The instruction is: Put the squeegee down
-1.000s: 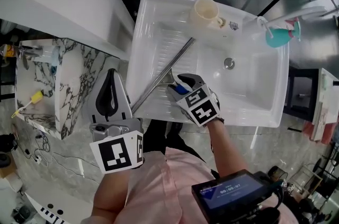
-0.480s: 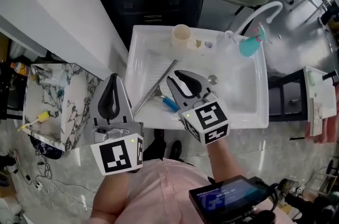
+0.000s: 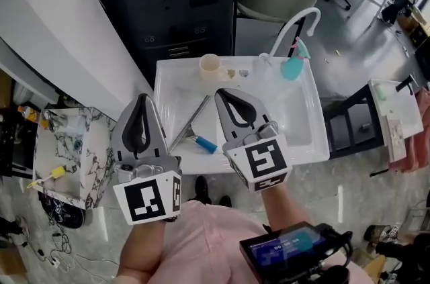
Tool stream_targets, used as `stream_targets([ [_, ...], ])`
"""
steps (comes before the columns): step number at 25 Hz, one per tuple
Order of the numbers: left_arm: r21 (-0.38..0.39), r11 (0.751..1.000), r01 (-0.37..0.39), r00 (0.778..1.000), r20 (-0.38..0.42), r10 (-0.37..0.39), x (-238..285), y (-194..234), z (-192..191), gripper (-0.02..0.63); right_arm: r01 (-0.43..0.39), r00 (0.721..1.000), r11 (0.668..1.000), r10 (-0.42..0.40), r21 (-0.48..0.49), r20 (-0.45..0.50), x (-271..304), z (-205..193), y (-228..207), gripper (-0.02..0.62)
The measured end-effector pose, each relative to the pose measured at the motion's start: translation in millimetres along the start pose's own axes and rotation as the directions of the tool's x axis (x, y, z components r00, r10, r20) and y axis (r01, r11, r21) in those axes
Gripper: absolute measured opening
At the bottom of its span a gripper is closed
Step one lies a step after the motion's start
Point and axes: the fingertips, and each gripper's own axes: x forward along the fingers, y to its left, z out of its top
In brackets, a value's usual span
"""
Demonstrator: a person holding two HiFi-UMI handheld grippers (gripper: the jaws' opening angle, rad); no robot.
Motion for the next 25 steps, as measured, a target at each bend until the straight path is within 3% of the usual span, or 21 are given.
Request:
stream_targets([
  [14, -0.008, 1.000, 0.022, 1.000, 0.007, -0.022, -9, -8, 2, 0.009, 0.052, 0.998, 0.998, -0.051, -0.018, 0.035, -13, 12, -9, -0.002],
  [25, -0.007, 1.000, 0.029, 1.000, -0.002, -0.029, -9, -8, -2, 0.009, 0.046, 0.999, 0.999, -0.046, -0.013, 0.027, -13, 8, -6, -0.002],
])
